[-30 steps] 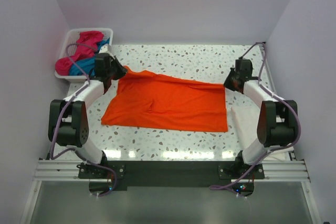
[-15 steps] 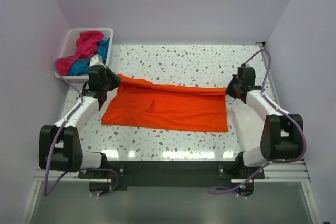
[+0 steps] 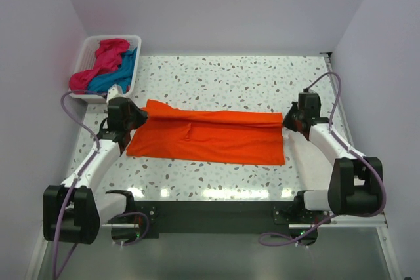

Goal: Fold and stack the t-shirts
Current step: Fold the tshirt

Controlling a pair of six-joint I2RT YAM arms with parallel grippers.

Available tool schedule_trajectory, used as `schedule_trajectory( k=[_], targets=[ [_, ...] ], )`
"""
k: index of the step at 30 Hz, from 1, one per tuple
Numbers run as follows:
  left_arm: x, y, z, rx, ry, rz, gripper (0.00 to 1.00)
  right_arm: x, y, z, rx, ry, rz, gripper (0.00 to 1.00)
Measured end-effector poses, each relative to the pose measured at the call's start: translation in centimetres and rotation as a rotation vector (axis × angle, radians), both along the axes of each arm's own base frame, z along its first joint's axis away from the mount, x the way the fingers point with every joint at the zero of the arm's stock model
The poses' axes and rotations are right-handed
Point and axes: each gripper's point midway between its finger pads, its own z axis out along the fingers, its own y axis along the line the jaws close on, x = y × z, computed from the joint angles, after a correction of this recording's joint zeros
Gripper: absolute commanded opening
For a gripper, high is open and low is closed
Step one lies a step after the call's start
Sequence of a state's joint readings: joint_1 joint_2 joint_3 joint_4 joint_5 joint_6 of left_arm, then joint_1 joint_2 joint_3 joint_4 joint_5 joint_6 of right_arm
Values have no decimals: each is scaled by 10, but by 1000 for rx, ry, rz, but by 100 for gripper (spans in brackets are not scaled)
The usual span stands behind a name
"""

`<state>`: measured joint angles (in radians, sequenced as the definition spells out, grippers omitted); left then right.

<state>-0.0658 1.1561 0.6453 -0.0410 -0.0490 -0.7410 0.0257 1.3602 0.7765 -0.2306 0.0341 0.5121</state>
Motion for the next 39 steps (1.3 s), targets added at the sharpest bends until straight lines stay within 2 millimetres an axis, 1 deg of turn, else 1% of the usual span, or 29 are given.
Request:
schedule_trajectory(
  k=[4, 5, 6, 7, 8, 11, 12, 13, 15, 16, 19, 20, 22, 24, 25, 27, 28, 29, 31, 33, 36, 37, 39],
  targets=[
    [-17, 1, -6, -18, -2, 16, 0, -11, 0, -7, 3, 9, -3, 3],
    [-22, 1, -8, -23, -2, 19, 0, -14, 0, -9, 4, 16, -4, 4],
    [-27, 1, -11, -28, 0, 23, 1, -17, 0, -12, 5, 21, -5, 9],
    [-32, 1, -14, -35, 3, 26, 6, -19, 0, -13, 6, 24, -7, 12],
    [-37, 2, -19, -39, 8, 30, 17, -21, 0, -14, 8, 26, -9, 14],
    [-52, 3, -31, -49, 30, 42, 41, -23, 0, -10, 11, 12, -10, 28],
    [-57, 3, -34, -51, 36, 44, 43, -23, 0, -8, 10, 4, -8, 31],
    [-61, 3, -36, -58, 38, 48, 46, -23, 0, -4, 10, -8, -8, 39],
    [-64, 2, -34, -67, 23, 46, 47, -23, 0, 3, 9, -30, -6, 44],
    [-65, 2, -31, -71, 10, 44, 48, -22, 0, 8, 9, -44, -3, 46],
    [-64, 1, -18, -77, -39, 36, 47, -21, 6, 20, 31, -81, 24, 46],
    [-63, 0, -17, -75, -43, 34, 43, -19, 10, 22, 44, -88, 38, 46],
    [-58, -1, -15, -75, -32, 29, 41, -15, 19, 25, 58, -91, 69, 45],
    [-48, -6, -16, -70, -4, 17, 38, -9, 32, 26, 63, -86, 109, 44],
    [-42, -10, -19, -57, 16, 10, 37, -6, 42, 25, 62, -79, 137, 43],
    [-32, -27, -21, -32, 46, -23, 33, 1, 61, 21, 58, -62, 189, 40],
    [-28, -35, -23, -24, 58, -36, 31, 3, 67, 18, 55, -53, 207, 39],
    [-23, -43, -24, -14, 69, -45, 26, 6, 75, 13, 54, -37, 227, 40],
    [-15, -53, -28, -8, 94, -43, 24, 10, 83, 1, 51, -12, 249, 38],
    [-11, -52, -39, -3, 125, -7, 24, 10, 84, -16, 45, 30, 250, 34],
    [-12, -45, -62, 7, 192, 52, 22, 6, 82, -41, 36, 98, 244, 33],
    [-13, -43, -71, 11, 218, 71, 22, 5, 81, -47, 30, 115, 239, 31],
    [-17, -39, -87, 25, 268, 100, 22, -2, 78, -56, 25, 136, 226, 30]
  ],
)
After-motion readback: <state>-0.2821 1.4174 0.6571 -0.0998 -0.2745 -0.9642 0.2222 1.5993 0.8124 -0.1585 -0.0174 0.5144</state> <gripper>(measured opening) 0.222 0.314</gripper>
